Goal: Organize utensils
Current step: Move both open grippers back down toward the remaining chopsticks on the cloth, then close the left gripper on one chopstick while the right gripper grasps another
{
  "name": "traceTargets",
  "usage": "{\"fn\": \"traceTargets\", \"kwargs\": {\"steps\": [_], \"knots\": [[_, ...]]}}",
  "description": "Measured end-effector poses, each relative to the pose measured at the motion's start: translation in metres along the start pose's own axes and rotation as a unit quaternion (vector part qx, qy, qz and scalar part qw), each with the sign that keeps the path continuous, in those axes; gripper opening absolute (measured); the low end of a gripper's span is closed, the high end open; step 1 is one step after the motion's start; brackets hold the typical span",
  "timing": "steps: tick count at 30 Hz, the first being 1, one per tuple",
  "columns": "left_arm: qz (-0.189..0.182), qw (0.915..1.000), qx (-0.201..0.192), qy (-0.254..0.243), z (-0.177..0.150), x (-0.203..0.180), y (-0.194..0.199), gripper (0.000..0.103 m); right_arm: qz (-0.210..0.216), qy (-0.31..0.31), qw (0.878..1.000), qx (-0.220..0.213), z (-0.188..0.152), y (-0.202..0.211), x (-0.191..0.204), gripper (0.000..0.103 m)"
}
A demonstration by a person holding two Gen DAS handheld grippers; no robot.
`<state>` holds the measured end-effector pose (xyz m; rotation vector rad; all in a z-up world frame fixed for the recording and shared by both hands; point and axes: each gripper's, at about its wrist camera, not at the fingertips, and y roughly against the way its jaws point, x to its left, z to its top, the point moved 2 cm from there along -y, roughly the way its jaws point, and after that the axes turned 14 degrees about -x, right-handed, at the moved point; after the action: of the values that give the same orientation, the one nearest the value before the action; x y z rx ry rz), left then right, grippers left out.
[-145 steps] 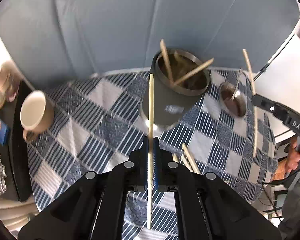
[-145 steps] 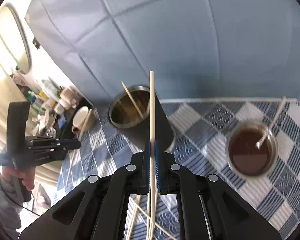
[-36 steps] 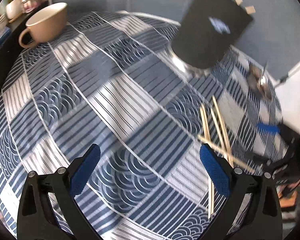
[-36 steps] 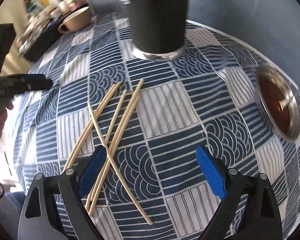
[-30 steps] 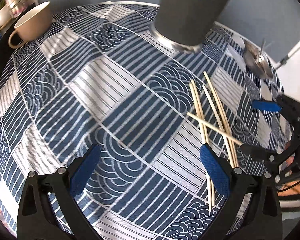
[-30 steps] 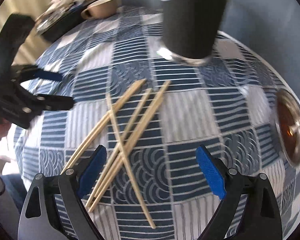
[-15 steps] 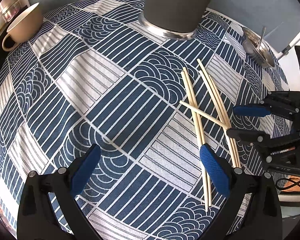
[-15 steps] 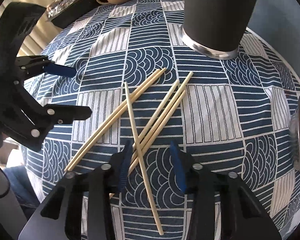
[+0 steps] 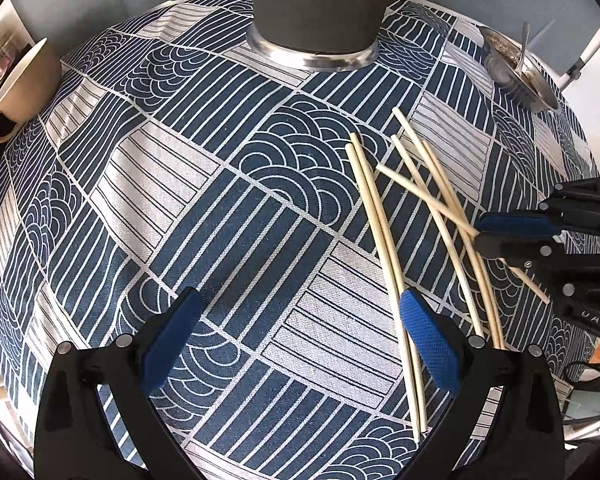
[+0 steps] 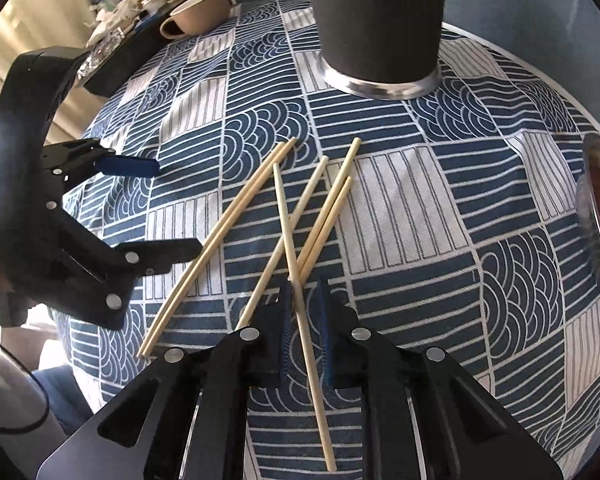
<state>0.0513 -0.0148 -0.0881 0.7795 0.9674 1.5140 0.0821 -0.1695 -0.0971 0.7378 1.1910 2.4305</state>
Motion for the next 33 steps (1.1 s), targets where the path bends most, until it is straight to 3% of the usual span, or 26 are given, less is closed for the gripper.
{"fn": "traceTargets", "kwargs": {"steps": [7,10,15,20,23,25,28,33], "knots": [[0.018,0.9996,0.022,-0.010,0.002,0.001,-0.004,0.099,0.007,0.054,0.998,0.039,0.001,-0.003,0.013,0.012],[0.028,0.9986,0.041,-0.020,0.004,-0.002,-0.008,0.098,0.008,0.067,0.996,0.063,0.004,-0.006,0.018,0.006],[0.023,0.9987,0.038,-0.026,0.001,-0.003,-0.006,0.094,-0.001,0.097,0.992,0.078,0.004,-0.005,0.024,0.004],[0.020,0.9993,0.030,-0.014,0.001,0.011,0.003,0.073,0.000,0.023,0.998,0.067,0.007,-0.005,0.013,0.004],[0.025,0.9993,0.026,-0.003,0.003,0.022,0.009,0.049,0.030,-0.056,0.997,0.048,0.007,0.004,-0.005,0.004],[0.029,0.9991,0.027,0.015,0.005,0.034,0.012,0.027,0.044,-0.091,0.994,0.037,0.005,0.011,-0.012,0.004],[0.025,0.9987,0.028,0.034,0.007,0.047,0.012,0.009,0.056,-0.126,0.990,0.017,0.006,0.021,-0.018,0.005],[-0.003,0.9977,0.039,0.056,0.006,0.063,0.015,0.005,0.050,-0.171,0.984,-0.009,0.003,0.031,-0.030,0.005]]}}
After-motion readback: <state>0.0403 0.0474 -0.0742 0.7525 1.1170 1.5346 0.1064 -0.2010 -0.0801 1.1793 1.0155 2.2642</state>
